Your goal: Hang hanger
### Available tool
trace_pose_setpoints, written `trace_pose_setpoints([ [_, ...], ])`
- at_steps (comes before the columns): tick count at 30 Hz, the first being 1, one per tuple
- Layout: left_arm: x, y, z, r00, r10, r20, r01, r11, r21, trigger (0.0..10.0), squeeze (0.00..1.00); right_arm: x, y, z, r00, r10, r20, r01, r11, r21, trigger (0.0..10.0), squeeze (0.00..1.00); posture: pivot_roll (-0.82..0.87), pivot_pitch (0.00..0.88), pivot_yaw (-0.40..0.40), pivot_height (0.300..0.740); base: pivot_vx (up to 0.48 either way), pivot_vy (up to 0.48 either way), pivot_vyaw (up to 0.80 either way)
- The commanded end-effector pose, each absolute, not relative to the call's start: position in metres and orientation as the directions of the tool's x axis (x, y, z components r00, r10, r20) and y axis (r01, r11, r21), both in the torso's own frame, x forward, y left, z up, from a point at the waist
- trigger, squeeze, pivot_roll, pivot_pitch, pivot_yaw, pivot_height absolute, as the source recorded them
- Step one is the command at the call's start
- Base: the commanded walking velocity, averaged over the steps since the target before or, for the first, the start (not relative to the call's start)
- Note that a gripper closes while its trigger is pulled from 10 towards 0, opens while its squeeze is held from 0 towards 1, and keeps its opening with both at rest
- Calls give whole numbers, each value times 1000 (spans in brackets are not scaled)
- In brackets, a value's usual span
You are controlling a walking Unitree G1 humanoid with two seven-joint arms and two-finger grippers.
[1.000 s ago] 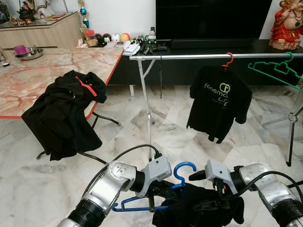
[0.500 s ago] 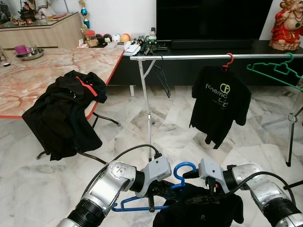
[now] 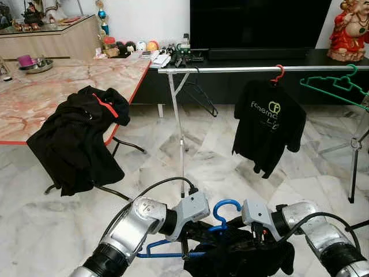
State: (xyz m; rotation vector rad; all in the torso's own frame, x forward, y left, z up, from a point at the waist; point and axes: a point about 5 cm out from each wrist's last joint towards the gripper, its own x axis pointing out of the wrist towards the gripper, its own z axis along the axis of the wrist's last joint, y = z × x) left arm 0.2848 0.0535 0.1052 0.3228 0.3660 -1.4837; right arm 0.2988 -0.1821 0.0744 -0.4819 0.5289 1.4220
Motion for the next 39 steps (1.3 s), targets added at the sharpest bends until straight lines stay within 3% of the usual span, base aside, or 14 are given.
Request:
trace_pose_setpoints([
  [1,285,48,117,48,-918,-395,999,39,31,10000,0,298,-180,72,64,786,-616,-997,82,1,0,0,26,4,5,740,0,0,0],
  [39,292,44,119,111,-917,-383,993,87,79,10000,0,283,-183,56,10,769,-640,-997,56,53,0,0,14,0,8,740,0,0,0],
])
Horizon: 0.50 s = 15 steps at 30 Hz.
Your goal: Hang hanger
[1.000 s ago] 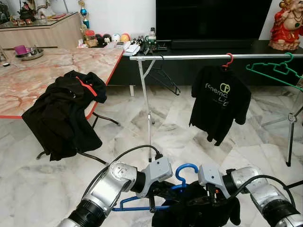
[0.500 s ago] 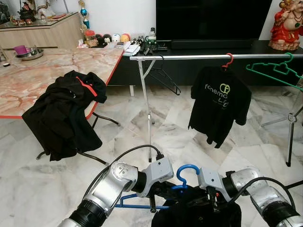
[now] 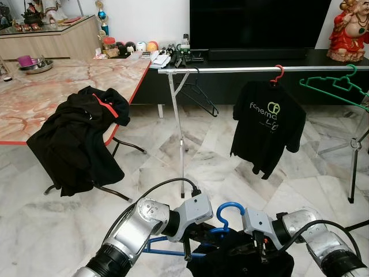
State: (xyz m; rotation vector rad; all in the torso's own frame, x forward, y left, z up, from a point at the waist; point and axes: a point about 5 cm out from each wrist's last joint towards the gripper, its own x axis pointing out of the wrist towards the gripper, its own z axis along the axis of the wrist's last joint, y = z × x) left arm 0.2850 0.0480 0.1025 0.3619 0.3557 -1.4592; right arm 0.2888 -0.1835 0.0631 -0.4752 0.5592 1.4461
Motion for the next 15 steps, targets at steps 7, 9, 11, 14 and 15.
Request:
trace_pose_setpoints([
  [7,289,46,118,82,-920,-385,997,69,47,10000,1000,280,-186,50,-8,728,-686,-998,42,56,0,0,17,0,6,740,0,0,0],
  [9,287,49,117,64,-916,-396,998,51,42,10000,1000,276,-189,46,-15,717,-696,-997,42,66,0,0,19,0,4,740,0,0,0],
  [11,286,54,116,52,-911,-409,999,41,35,10000,1000,273,-192,43,-14,714,-700,-996,54,75,0,0,21,0,3,740,0,0,0],
  [14,285,61,112,35,-896,-444,999,24,30,10000,1000,270,-197,41,-7,708,-706,-994,72,82,0,0,21,0,3,740,0,0,0],
  [15,284,65,111,25,-886,-463,1000,14,26,10000,1000,270,-200,40,2,704,-710,-993,87,84,0,0,22,0,1,740,0,0,0],
])
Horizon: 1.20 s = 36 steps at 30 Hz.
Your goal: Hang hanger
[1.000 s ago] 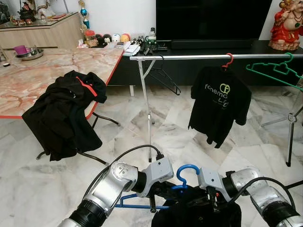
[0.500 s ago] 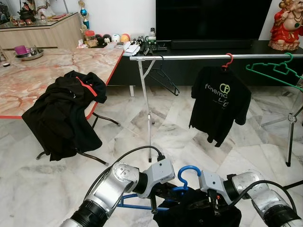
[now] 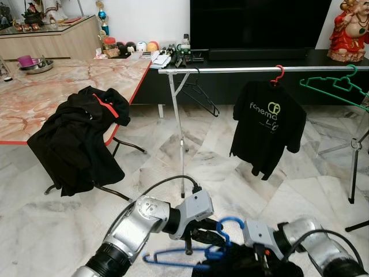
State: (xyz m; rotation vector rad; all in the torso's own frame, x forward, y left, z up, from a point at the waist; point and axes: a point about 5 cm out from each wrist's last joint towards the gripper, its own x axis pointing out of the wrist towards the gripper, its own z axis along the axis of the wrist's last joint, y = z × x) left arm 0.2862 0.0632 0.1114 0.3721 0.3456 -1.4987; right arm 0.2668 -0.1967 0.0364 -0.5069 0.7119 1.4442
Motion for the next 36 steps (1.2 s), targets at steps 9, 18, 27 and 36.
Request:
trace_pose_setpoints([
  [9,289,99,110,142,-857,-495,989,143,36,10000,1000,272,-224,43,146,685,-713,-969,243,35,0,0,33,4,-2,740,0,0,0],
  [18,279,119,96,213,-840,-499,967,253,-12,10000,1000,271,-248,60,270,682,-680,-941,336,-37,0,0,28,21,-5,740,0,0,0],
  [27,273,129,74,299,-797,-524,928,371,-34,10000,0,280,-271,104,379,654,-655,-918,357,-175,0,0,17,34,-5,740,0,0,0],
  [36,276,130,51,376,-749,-545,874,482,-60,10000,0,294,-260,153,400,691,-602,-916,284,-283,0,0,5,40,-2,740,0,0,0],
])
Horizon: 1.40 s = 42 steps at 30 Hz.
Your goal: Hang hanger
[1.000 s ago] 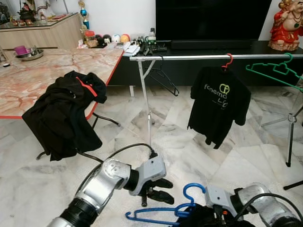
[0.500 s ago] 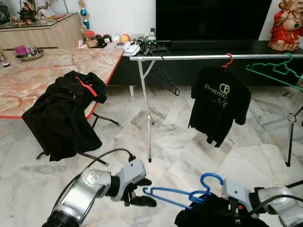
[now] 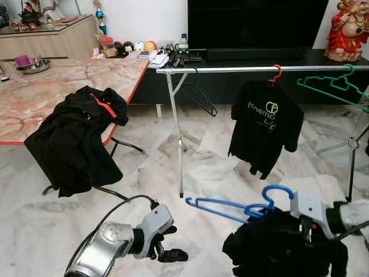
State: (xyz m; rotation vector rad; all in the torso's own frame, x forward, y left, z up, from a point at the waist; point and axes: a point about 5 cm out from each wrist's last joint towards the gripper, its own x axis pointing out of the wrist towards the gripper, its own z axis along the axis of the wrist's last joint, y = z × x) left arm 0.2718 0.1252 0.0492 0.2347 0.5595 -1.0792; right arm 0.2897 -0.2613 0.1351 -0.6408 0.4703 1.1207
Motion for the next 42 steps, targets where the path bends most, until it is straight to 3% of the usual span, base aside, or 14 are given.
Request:
trace_pose_setpoints([
  [1,278,130,49,390,-742,-546,867,495,-54,10000,0,297,-256,163,400,707,-583,-915,269,-301,0,0,3,43,-2,740,0,0,0],
  [19,302,114,41,550,-688,-473,782,623,4,10000,0,306,-209,223,324,837,-440,-907,142,-397,0,0,-9,46,-1,740,0,0,0],
  [32,307,103,38,538,-704,-464,792,610,-9,10000,0,303,-183,232,252,870,-423,-905,56,-423,0,0,-16,40,1,740,0,0,0],
  [42,308,97,36,524,-719,-456,801,598,-21,10000,0,301,-178,235,241,876,-419,-899,39,-436,0,0,-22,28,3,740,0,0,0],
])
